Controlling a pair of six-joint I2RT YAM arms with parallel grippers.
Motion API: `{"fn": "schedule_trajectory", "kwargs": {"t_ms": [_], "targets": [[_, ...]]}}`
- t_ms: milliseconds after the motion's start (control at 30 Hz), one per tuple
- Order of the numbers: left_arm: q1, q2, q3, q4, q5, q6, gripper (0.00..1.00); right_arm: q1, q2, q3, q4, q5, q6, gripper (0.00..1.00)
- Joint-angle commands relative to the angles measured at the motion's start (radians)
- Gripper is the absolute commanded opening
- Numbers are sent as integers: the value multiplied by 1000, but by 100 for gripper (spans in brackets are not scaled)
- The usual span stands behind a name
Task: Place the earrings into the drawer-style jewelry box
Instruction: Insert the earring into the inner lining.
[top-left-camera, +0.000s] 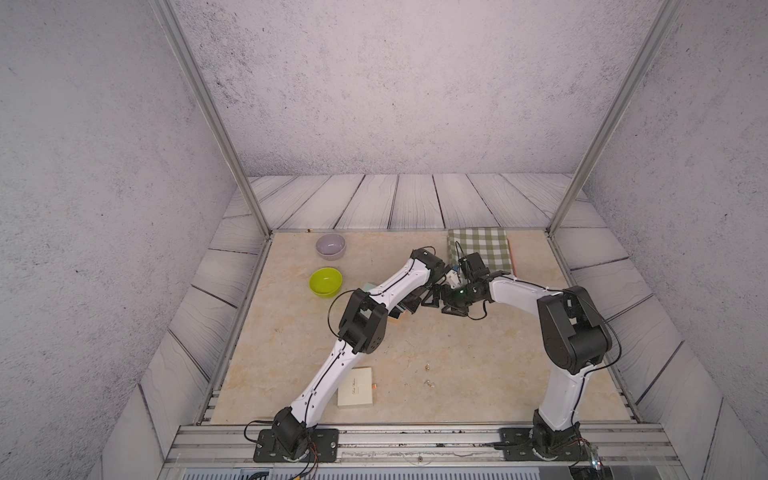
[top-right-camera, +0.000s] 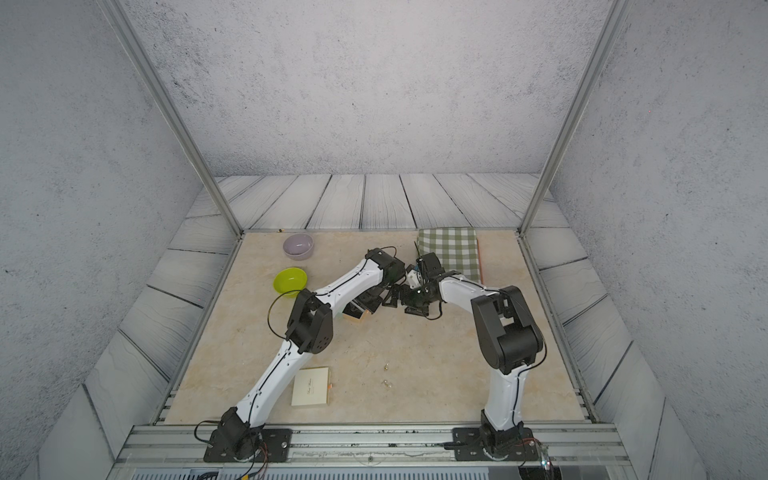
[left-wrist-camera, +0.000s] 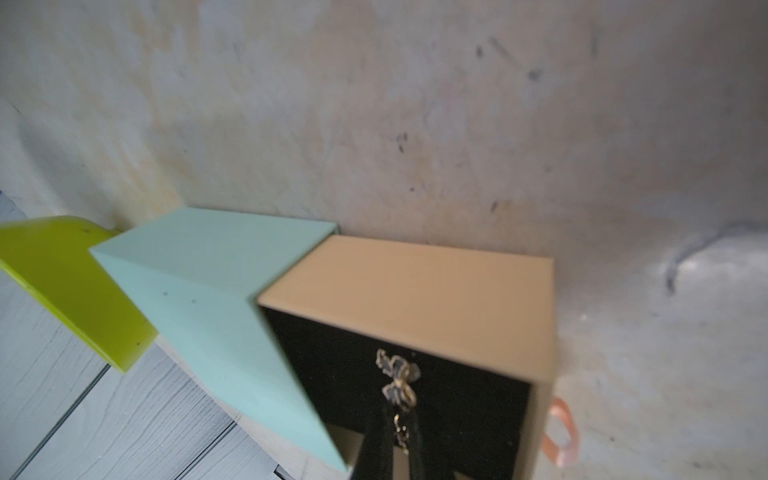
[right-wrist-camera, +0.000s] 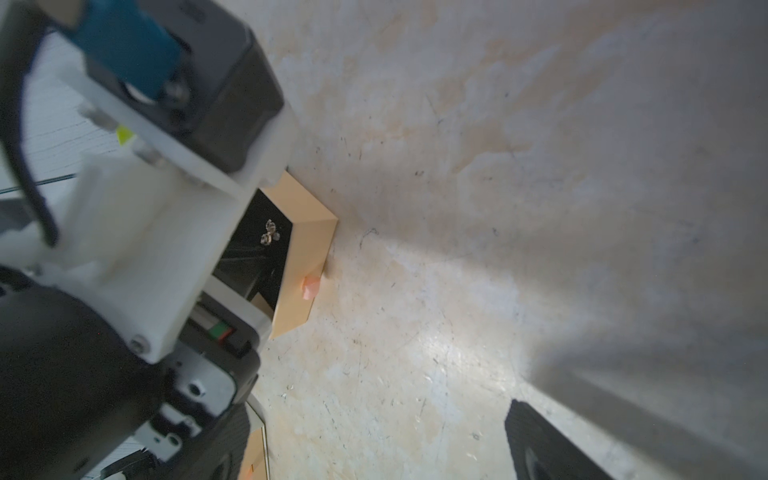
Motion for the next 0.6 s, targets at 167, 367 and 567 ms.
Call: {"fn": "schedule_trajectory", "kwargs": {"t_ms": [167,367,567], "targets": [[-20,-10,-12,-64,30,-11,6,-4,-16,1,23,-21,5,99],[-19,-31,-8,-64,28,-14,10,-3,-16,7,27,-23,9,99],[-20,-43,-12,-69,29,-17,10,-5,-17,8,30,-24,12,99]]}}
